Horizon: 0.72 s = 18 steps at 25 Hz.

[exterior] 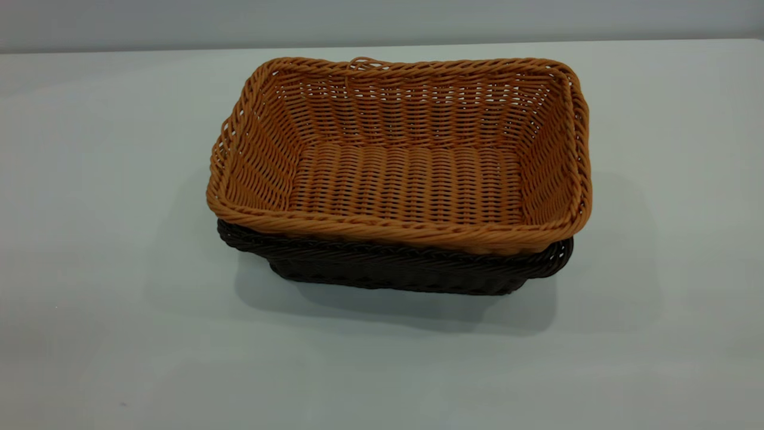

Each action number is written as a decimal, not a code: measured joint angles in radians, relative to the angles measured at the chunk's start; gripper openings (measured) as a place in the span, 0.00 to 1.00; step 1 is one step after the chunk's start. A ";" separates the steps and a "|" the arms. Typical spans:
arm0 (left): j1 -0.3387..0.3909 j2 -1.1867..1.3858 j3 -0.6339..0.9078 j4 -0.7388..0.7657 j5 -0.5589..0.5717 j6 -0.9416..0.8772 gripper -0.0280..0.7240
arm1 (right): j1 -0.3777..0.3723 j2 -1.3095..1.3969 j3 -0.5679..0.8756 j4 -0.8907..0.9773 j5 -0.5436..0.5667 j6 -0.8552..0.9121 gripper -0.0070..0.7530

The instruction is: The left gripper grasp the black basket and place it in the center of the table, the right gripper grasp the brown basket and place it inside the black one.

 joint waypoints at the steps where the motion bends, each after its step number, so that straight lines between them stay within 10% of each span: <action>1: 0.000 0.000 0.000 0.000 0.000 0.000 0.77 | -0.011 0.000 0.000 -0.006 0.000 -0.001 0.76; 18: 0.000 0.000 0.000 0.001 0.000 -0.004 0.77 | -0.096 0.000 0.003 -0.288 -0.015 0.312 0.76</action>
